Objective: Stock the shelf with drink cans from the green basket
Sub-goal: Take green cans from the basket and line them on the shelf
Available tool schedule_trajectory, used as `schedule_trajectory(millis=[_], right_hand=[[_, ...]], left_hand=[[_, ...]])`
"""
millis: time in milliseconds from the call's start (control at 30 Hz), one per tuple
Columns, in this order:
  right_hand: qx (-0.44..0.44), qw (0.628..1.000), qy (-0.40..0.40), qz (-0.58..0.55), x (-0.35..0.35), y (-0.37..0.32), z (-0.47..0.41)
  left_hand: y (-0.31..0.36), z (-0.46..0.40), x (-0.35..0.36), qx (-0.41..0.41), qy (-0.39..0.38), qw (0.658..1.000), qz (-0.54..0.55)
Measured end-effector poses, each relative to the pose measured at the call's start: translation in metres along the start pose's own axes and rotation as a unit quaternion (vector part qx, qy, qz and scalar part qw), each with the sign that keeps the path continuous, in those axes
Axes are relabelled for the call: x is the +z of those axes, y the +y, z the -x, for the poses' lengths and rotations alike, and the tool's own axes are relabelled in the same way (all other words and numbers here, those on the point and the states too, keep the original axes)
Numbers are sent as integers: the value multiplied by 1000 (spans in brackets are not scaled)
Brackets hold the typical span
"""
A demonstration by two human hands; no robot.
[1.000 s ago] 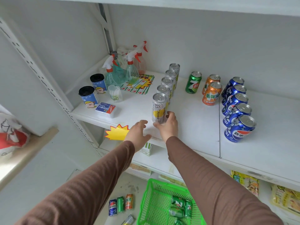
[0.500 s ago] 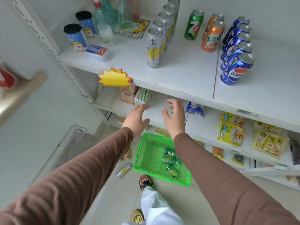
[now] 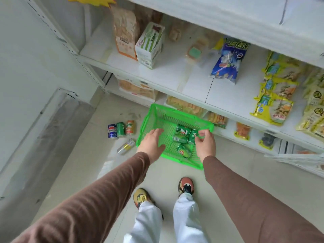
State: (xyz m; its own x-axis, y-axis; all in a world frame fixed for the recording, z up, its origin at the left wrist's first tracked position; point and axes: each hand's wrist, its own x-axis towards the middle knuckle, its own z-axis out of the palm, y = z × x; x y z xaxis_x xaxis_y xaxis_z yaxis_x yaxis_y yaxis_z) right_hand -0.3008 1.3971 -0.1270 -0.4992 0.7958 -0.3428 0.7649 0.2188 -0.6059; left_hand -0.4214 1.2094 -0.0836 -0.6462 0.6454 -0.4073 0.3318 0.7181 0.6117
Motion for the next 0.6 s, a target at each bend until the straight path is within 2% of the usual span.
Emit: schedule_trajectory(millis=[233,400,600], right_hand=[[30,978,-171,118,99,111,-59],[-5,951,-225,211,170,169,-106],[-51,925,-234,294,243,206,-161]], left_hand=[[-63,-62,122,-42,-40,998,-34],[-111,-117,189,-52,-54,995,-69],[-156,-179,243,-46,-79,992,-91]])
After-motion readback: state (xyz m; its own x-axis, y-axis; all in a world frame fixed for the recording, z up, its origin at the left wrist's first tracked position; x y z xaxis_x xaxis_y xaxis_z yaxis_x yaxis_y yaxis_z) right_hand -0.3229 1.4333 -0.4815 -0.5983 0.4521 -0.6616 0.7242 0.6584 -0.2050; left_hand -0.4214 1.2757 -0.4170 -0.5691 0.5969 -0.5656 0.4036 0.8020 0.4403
